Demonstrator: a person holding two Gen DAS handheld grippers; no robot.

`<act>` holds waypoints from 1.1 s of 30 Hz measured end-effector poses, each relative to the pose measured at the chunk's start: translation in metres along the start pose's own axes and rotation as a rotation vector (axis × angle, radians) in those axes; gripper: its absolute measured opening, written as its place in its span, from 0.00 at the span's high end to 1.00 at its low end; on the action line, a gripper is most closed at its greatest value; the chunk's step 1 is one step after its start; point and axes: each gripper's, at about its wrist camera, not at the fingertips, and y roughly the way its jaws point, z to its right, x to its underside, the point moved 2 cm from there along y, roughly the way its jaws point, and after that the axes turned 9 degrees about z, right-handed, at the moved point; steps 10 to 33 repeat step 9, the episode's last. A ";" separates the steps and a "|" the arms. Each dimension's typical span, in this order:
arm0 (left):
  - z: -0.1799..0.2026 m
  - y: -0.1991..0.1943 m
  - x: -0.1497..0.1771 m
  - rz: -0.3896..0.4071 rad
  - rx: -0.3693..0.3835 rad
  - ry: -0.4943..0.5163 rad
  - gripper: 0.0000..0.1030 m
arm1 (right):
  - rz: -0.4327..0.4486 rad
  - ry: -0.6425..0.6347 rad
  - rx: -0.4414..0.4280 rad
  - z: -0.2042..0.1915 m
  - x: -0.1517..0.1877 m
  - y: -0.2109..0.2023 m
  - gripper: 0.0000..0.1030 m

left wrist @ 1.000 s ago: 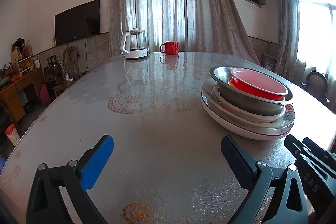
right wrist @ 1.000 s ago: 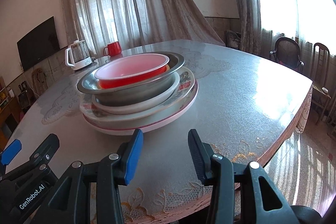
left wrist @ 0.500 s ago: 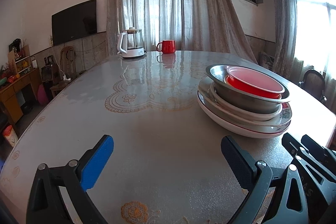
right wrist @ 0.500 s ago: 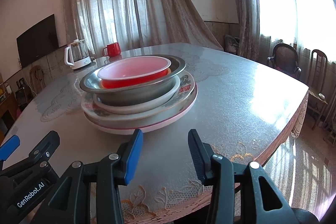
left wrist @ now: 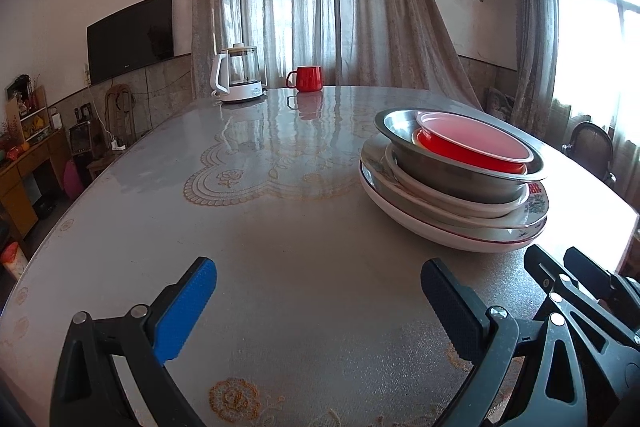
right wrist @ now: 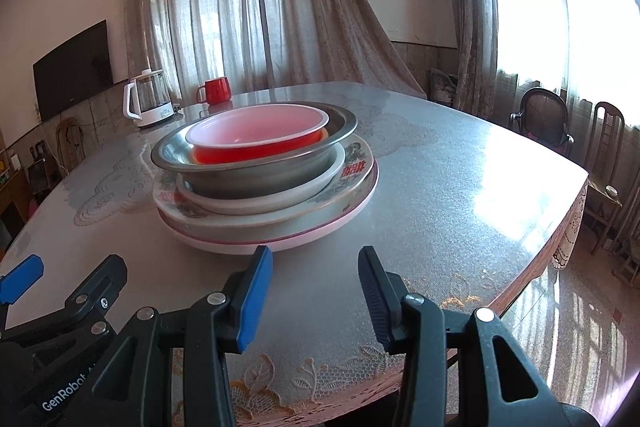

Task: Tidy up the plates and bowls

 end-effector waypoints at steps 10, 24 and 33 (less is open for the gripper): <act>-0.001 -0.004 -0.001 0.013 -0.014 -0.003 0.04 | -0.001 -0.024 -0.007 -0.004 0.002 0.000 0.56; -0.001 -0.004 -0.001 0.013 -0.014 -0.003 0.04 | -0.001 -0.024 -0.007 -0.004 0.002 0.000 0.56; -0.001 -0.004 -0.001 0.013 -0.014 -0.003 0.04 | -0.001 -0.024 -0.007 -0.004 0.002 0.000 0.56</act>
